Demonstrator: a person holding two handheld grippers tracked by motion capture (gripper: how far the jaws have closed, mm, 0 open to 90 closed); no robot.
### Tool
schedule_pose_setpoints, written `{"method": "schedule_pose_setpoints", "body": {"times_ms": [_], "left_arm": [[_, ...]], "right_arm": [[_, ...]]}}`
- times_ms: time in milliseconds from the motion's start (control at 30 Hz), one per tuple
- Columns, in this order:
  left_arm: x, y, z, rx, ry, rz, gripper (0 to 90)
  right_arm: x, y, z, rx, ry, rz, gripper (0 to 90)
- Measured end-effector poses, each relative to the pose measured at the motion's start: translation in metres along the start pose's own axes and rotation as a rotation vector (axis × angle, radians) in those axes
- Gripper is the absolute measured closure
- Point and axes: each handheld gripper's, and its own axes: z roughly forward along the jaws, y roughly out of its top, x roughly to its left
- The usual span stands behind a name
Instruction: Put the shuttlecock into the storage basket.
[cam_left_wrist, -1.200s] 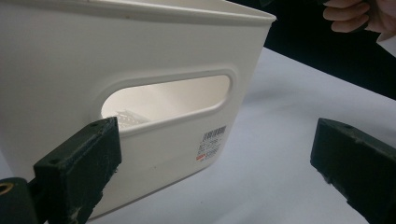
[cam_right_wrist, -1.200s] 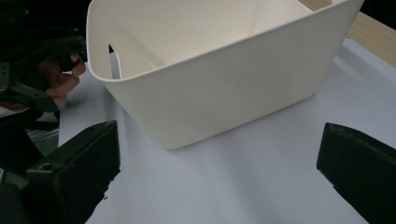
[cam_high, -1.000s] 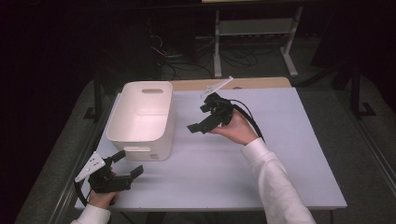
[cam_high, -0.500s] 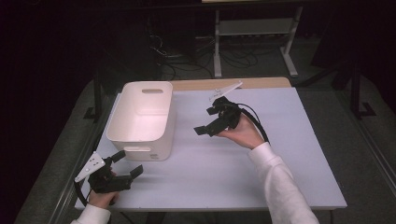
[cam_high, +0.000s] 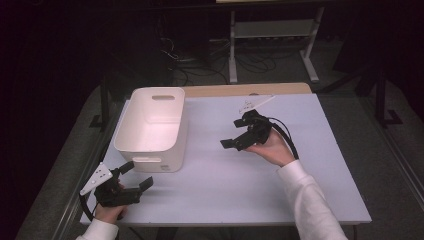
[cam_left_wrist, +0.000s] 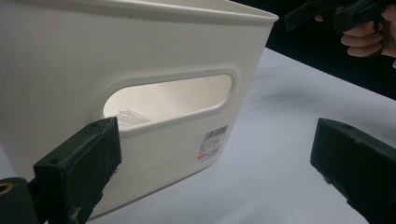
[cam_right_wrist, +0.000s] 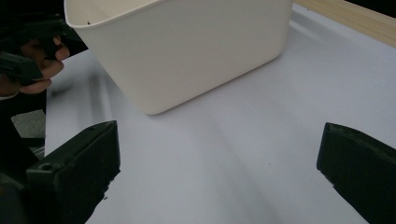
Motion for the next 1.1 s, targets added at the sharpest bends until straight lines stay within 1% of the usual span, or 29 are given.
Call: {"method": "schedule_pose_setpoints", "body": {"times_ms": [100,200,367,433,467,667,1100], "left_arm": [[0.000,0.000,0.000,0.001,0.002,0.000,1.4],[0.001,0.000,-0.001,0.008,0.003,0.008,1.5],[0.001,0.000,0.000,0.008,0.003,0.009,1.5],[0.001,0.000,0.000,0.008,0.005,0.014,1.5],[0.001,0.000,0.000,0.009,0.004,0.019,1.5],[0.001,0.000,0.000,0.008,0.008,0.008,1.5],[0.001,0.000,-0.001,0.007,0.009,0.011,1.4]], "right_arm": [[-0.002,-0.005,-0.004,-0.011,-0.005,0.002,0.0],[-0.003,-0.011,-0.008,-0.016,-0.009,0.007,0.0],[-0.005,-0.021,-0.013,-0.017,-0.011,0.016,0.0],[-0.006,-0.025,-0.014,-0.016,-0.020,0.020,0.0],[-0.006,-0.027,-0.015,-0.017,-0.017,0.026,0.0],[-0.007,-0.038,-0.018,-0.001,-0.023,0.025,0.0],[-0.012,-0.056,-0.029,-0.023,-0.040,0.046,0.0]]}}
